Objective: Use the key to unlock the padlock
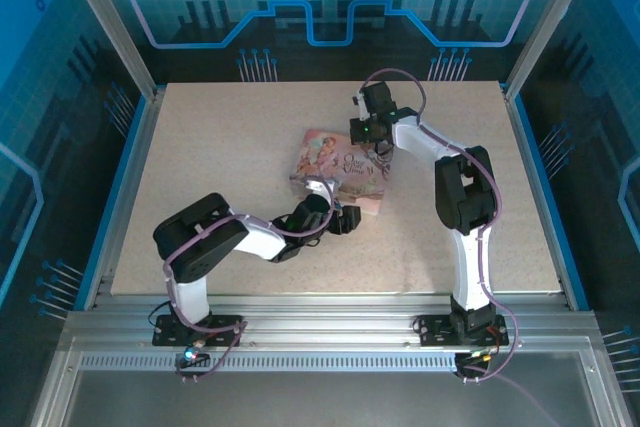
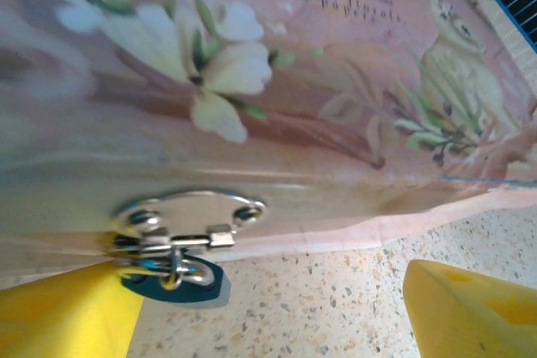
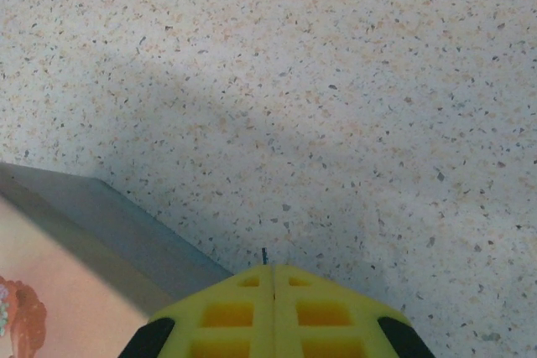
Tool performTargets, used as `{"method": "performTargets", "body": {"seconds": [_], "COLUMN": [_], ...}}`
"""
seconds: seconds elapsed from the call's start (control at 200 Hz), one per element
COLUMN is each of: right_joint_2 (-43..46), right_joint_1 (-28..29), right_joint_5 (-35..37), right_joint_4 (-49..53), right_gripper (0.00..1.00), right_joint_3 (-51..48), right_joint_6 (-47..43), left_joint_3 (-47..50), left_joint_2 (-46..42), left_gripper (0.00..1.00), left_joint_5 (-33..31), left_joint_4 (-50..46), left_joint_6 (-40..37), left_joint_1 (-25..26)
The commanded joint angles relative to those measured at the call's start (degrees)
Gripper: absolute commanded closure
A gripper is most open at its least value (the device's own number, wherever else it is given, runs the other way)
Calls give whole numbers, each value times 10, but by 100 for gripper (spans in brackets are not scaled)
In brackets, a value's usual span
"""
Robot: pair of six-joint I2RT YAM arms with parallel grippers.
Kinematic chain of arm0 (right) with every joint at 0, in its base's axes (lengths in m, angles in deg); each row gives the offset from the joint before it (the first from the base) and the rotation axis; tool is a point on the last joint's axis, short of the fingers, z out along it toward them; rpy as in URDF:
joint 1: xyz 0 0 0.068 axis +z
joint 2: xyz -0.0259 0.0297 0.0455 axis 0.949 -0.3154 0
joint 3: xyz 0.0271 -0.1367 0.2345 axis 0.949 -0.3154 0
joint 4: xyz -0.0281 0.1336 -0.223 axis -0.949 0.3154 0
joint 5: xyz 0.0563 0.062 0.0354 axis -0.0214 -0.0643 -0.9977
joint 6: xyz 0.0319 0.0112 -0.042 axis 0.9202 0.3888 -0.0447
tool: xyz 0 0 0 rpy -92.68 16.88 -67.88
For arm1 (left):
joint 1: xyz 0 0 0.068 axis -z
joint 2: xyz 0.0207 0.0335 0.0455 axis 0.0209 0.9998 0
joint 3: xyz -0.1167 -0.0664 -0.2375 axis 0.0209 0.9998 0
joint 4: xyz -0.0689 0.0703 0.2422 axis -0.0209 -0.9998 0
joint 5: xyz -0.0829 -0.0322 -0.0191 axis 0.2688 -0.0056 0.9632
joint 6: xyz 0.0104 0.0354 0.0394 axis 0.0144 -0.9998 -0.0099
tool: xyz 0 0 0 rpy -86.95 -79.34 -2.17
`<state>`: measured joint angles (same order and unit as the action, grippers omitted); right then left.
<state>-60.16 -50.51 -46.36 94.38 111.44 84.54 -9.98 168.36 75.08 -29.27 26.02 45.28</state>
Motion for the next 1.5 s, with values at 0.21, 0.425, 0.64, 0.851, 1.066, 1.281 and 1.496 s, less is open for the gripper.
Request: {"method": "performTargets", "body": {"seconds": [0.21, 0.425, 0.64, 0.851, 1.066, 1.281, 1.496], "right_joint_2": [14, 18, 19, 18, 19, 25, 24], "right_joint_1": [15, 16, 15, 15, 15, 17, 17], "right_joint_5": [-15, -14, -14, -12, -16, -17, -17], "right_joint_4": [59, 59, 59, 58, 55, 50, 47], "right_gripper": [100, 100, 100, 100, 100, 100, 100], "right_joint_3": [-20, -22, -24, -24, -28, -34, -38], "right_joint_6": [-4, -3, -4, -5, -5, -8, -9], "left_joint_3": [31, 31, 25, 32, 31, 39, 12], "left_joint_2": [-94, -74, -69, -54, -21, 2, 21], "left_gripper": [9, 8, 8, 11, 9, 8, 10], "left_joint_5": [99, 157, 153, 144, 148, 112, 180], "left_joint_4": [-42, -40, -68, -68, -20, 67, 84], "left_joint_6": [-5, 28, 15, -13, -39, -68, -82], "left_joint_1": [-55, -82, -87, -86, -84, -84, -84]}}
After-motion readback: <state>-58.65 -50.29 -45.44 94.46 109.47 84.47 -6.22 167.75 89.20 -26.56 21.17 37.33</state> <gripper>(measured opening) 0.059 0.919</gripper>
